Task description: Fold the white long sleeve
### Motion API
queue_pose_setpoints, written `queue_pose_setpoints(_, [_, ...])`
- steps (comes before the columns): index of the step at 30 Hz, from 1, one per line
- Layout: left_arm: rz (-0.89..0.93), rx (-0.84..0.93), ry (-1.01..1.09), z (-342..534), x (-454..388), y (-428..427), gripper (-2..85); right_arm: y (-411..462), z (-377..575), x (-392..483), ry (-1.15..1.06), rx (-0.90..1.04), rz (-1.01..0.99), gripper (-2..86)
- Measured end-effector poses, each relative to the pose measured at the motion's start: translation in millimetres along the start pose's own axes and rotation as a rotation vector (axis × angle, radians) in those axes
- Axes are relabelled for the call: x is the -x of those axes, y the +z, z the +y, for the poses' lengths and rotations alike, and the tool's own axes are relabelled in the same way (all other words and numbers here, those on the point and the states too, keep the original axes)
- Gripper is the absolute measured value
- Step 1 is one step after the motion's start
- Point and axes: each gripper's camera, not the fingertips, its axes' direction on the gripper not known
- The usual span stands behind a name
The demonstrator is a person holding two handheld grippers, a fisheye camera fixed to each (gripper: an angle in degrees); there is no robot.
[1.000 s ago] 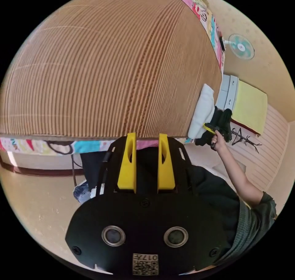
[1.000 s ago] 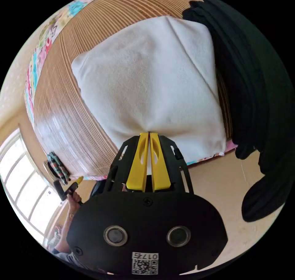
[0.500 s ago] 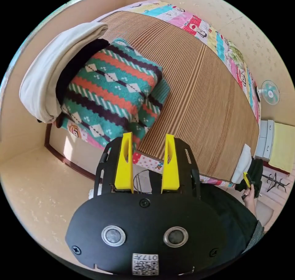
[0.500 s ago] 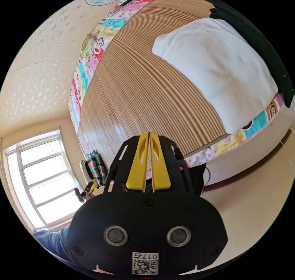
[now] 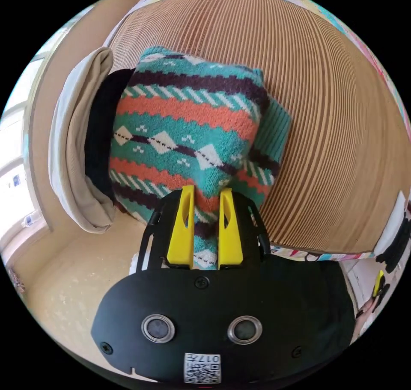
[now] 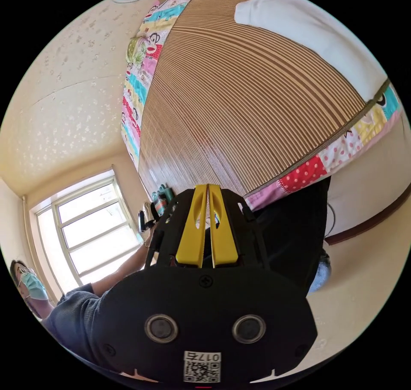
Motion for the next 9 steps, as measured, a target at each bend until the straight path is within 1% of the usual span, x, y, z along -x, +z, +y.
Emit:
queue_pose_setpoints(2, [0.181,-0.041,-0.06,14.7,36.1,0.1,8.4,-8.2,5.6,-12.9,0.004,-0.023,-0.042,0.3])
queue_pose_setpoints(4, [0.544,-0.152,-0.174,49.5,102.7,5.2,7.1,-13.3,9.1,-24.3,-0.006,-0.032,-0.067,0.3])
queue_pose_setpoints(5, [0.629,-0.19,-0.184,60.4,117.6,6.4,7.0,-14.9,10.6,-31.1,-0.007,-0.029,-0.068,0.4])
queue_pose_setpoints(7, [0.905,-0.398,-0.125,106.8,164.8,0.1,6.6,-15.7,11.6,-39.4,-0.005,-0.02,-0.074,0.4])
queue_pose_setpoints(8, [0.965,-0.459,-0.099,119.2,175.4,-4.1,6.6,-15.5,10.8,-42.2,-0.02,-0.008,-0.1,0.4])
queue_pose_setpoints(9, [1.076,-0.571,-0.048,143.7,195.7,-13.4,6.5,-14.7,8.4,-42.0,-0.052,0.011,-0.135,0.5])
